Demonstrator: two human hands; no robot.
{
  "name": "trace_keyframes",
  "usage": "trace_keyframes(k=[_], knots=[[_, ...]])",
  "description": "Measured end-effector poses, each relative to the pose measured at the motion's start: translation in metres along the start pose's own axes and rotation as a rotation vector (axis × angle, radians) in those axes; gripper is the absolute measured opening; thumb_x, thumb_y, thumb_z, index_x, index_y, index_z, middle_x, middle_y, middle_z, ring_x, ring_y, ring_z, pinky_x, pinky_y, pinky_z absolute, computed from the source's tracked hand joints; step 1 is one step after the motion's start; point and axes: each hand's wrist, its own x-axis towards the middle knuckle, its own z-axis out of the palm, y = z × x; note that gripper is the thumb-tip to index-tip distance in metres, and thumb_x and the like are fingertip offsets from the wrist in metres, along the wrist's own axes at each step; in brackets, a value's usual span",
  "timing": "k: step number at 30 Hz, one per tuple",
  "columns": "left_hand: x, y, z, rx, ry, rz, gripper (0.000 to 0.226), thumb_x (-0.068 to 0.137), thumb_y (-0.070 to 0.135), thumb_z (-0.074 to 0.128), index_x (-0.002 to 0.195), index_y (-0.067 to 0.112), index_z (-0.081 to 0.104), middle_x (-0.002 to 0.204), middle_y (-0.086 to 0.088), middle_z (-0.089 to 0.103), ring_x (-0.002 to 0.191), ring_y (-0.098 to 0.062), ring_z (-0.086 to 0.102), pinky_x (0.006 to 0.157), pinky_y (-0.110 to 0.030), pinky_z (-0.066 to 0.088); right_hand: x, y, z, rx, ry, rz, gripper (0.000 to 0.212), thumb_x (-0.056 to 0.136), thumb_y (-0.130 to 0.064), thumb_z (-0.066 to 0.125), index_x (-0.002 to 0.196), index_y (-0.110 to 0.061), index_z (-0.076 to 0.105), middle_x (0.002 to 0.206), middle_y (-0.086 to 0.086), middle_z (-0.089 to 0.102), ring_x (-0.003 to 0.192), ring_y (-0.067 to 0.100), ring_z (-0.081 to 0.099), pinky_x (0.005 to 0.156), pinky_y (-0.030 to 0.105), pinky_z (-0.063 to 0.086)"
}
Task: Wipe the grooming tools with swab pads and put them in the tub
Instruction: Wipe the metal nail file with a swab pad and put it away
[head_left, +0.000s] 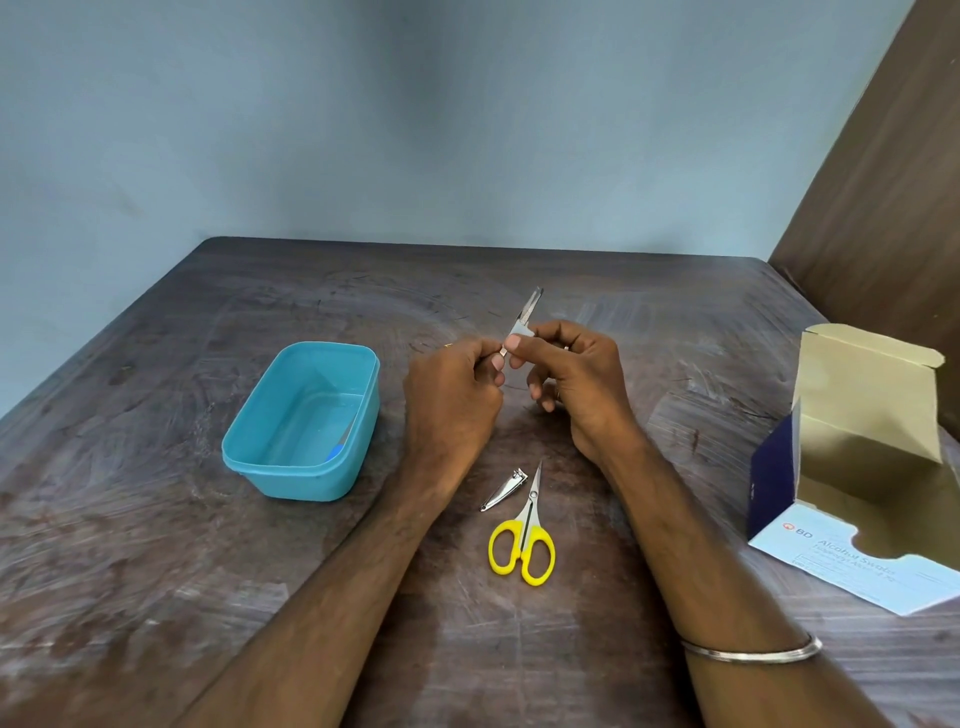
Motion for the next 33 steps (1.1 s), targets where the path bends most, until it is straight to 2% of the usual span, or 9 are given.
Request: trace_keyframes(k=[12, 17, 26, 33], knots=[[0.0013, -0.001, 0.0001, -0.003, -0.002, 0.014, 0.014, 0.093, 0.012, 0.063, 0.095, 0.013, 0.076, 0.077, -0.001, 0.073, 0.072, -0.016, 0.07, 0.072, -0.042, 0.059, 0.0011, 0.0013, 0.0006, 0.064, 0.046, 0.006, 0.007, 0.083, -0.015, 0.077, 0.081, -0.01, 0.072, 0.067, 0.004, 0.065, 0.042, 0.018, 0.044, 0.042, 0.024, 0.029], [0.0004, -0.0015, 0.001, 0.0, -0.023, 0.032, 0.015, 0.093, 0.009, 0.062, 0.092, 0.012, 0.076, 0.075, -0.002, 0.072, 0.07, -0.018, 0.069, 0.071, -0.043, 0.059, 0.0024, 0.0015, -0.0005, 0.123, 0.069, 0.01, 0.008, 0.084, -0.013, 0.076, 0.085, -0.007, 0.071, 0.065, 0.004, 0.06, 0.04, 0.016, 0.042, 0.042, 0.024, 0.03], [-0.0023, -0.0021, 0.0032, -0.003, -0.052, 0.044, 0.017, 0.091, 0.008, 0.064, 0.102, 0.011, 0.076, 0.079, -0.004, 0.075, 0.071, -0.019, 0.07, 0.072, -0.04, 0.06, 0.0046, -0.0033, -0.005, 0.297, 0.144, 0.053, 0.012, 0.087, -0.01, 0.072, 0.076, -0.013, 0.068, 0.062, 0.004, 0.056, 0.039, 0.014, 0.039, 0.041, 0.021, 0.028], [-0.0038, -0.0014, 0.0027, 0.011, -0.047, 0.053, 0.016, 0.091, 0.008, 0.064, 0.103, 0.009, 0.075, 0.082, -0.005, 0.075, 0.073, -0.017, 0.07, 0.072, -0.041, 0.06, 0.0056, -0.0028, -0.0074, 0.286, 0.136, 0.054, 0.012, 0.086, -0.012, 0.073, 0.075, -0.014, 0.069, 0.063, 0.004, 0.056, 0.041, 0.015, 0.039, 0.04, 0.021, 0.029]])
